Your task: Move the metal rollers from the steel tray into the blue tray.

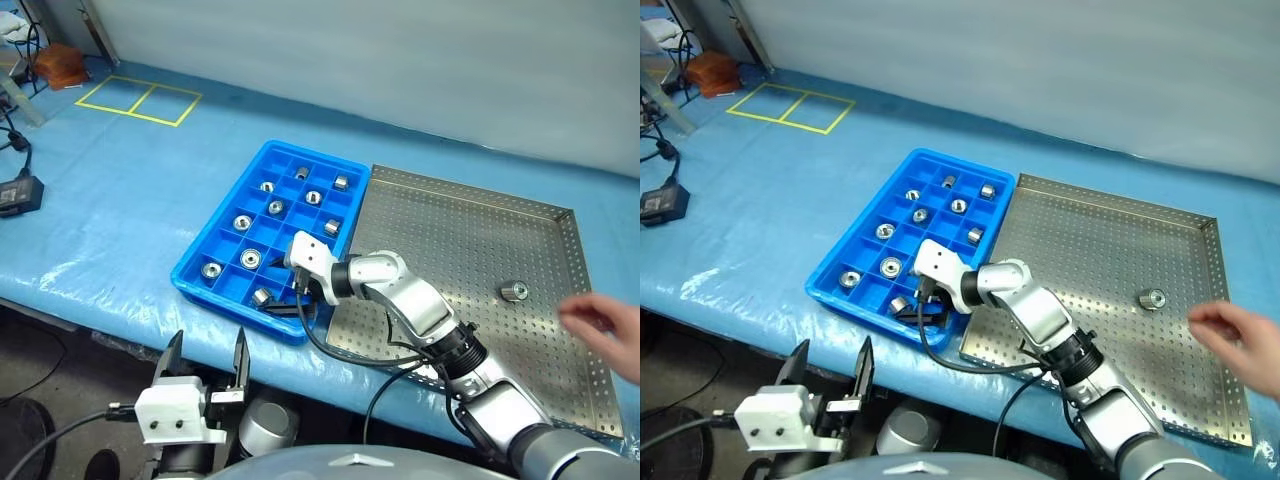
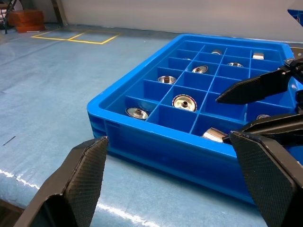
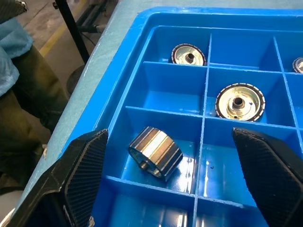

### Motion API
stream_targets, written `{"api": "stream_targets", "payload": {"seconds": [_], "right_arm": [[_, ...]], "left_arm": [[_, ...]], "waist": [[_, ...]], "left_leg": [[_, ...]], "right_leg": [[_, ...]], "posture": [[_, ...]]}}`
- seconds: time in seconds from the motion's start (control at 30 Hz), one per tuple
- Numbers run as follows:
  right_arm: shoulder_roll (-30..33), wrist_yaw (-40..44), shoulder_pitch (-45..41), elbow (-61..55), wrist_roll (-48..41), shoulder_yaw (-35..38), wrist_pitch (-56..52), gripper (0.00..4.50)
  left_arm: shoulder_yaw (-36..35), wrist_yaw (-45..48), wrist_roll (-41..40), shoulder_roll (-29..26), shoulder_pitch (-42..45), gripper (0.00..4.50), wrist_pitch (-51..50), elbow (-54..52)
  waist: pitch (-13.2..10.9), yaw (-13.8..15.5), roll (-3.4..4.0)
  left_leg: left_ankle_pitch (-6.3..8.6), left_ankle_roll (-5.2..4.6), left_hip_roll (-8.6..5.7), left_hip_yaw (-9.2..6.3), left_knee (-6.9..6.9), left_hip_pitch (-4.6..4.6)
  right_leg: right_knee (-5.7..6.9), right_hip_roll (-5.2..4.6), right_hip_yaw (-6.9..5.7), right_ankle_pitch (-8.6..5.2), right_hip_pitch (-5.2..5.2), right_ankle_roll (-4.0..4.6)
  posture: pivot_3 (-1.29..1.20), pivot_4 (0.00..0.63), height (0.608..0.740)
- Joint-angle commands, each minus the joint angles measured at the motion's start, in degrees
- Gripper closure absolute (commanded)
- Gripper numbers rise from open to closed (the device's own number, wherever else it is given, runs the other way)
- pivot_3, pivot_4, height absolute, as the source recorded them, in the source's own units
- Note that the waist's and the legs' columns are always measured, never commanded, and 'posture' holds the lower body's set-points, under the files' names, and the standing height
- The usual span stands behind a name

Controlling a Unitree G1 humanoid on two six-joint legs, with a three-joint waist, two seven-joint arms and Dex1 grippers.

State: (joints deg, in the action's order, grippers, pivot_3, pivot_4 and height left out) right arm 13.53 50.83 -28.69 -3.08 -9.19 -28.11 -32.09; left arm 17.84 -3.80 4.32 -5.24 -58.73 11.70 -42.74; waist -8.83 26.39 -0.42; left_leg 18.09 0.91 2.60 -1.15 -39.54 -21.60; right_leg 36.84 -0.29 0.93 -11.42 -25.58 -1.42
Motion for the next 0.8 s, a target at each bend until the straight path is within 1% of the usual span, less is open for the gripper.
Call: {"api": "stream_targets", "payload": {"seconds": [0.03,0.07,0.1,0.27,0.37,0.47,0.57,0.63,0.8], "right_arm": [[-2.59,-0.59,-0.99,-1.44,-2.88,2.35,-0.92,0.05],[-3.29,-0.93,-1.37,-1.36,-3.17,2.68,-1.01,0.05],[-5.27,-2.53,-2.29,-0.12,-3.34,3.54,-0.89,0.05],[-14.54,-12.21,-8.46,9.74,-1.3,7.25,2.35,0.05],[-17.16,-15.69,-11.0,14.54,-0.25,9.2,5.54,0.05],[-17.67,-19.27,-11.85,16.53,1.24,10.89,8.15,0.05],[-17.51,-21.46,-10.7,14.22,1.06,12.52,7.47,0.05],[-16.62,-22.96,-8.18,9.43,0.47,14.05,6.0,0.05],[-14.05,-28.41,-1.92,-0.6,2.0,16.45,2.82,0.05]], "left_arm": [[0.12,0.25,-0.07,-0.37,0.11,0.0,0.1,-3.07],[0.15,0.32,-0.1,-0.37,0.13,0.0,0.02,-3.08],[0.2,0.54,-0.27,-0.47,0.31,0.0,-0.08,-3.08],[-0.01,1.85,-0.89,-1.51,2.08,0.0,-1.24,-3.14],[-0.59,2.67,-1.0,-2.22,4.01,0.0,-2.69,-3.43],[-2.45,3.44,-1.26,-2.57,7.05,0.0,-5.37,-4.01],[-4.97,4.49,-2.15,-3.09,10.4,0.0,-9.23,-4.92],[-7.07,6.31,-3.89,-4.08,15.0,0.0,-14.29,-5.93],[-11.31,9.43,-7.9,-5.93,26.06,0.0,-23.98,-5.98]], "waist": [[-0.01,-0.45,0.01],[-0.02,-0.61,0.02],[-0.02,-0.85,0.03],[-0.04,-3.68,0.09],[-0.05,-5.15,0.1],[-0.06,-7.03,0.11],[-0.08,-10.15,0.16],[-0.11,-12.67,0.22],[-0.12,-20.38,0.26]], "left_leg": [[0.0,0.0,0.0,-0.01,0.0,-0.01],[0.0,0.0,0.01,-0.01,0.0,-0.02],[0.0,0.0,0.02,-0.02,0.01,-0.02],[0.0,0.0,0.06,-0.03,0.01,0.0],[0.0,0.0,0.06,-0.04,0.01,-0.01],[0.0,0.0,0.03,-0.03,0.01,-0.02],[-0.01,0.01,0.03,-0.04,0.01,-0.04],[-0.02,0.02,0.03,-0.13,0.02,-0.03],[-0.03,0.01,0.01,-0.19,0.01,0.02]], "right_leg": [[0.0,0.0,0.0,0.0,-0.01,0.0],[0.0,0.02,0.0,0.0,-0.01,0.0],[0.0,0.02,0.0,0.0,-0.02,0.0],[0.09,0.09,0.0,-0.02,-0.06,0.04],[0.05,0.09,0.0,-0.03,-0.01,0.05],[0.0,0.07,0.02,-0.02,0.02,0.03],[0.0,0.08,0.03,-0.01,0.02,0.02],[0.03,0.09,0.03,0.0,0.04,0.02],[0.04,0.08,0.08,0.09,0.15,-0.04]], "posture": [[0.44,0.15,0.74],[0.44,0.15,0.74],[0.43,0.15,0.74],[0.38,0.15,0.74],[0.36,0.15,0.74],[0.31,0.15,0.74],[0.24,0.15,0.74],[0.19,0.15,0.74],[0.05,0.15,0.74]]}}
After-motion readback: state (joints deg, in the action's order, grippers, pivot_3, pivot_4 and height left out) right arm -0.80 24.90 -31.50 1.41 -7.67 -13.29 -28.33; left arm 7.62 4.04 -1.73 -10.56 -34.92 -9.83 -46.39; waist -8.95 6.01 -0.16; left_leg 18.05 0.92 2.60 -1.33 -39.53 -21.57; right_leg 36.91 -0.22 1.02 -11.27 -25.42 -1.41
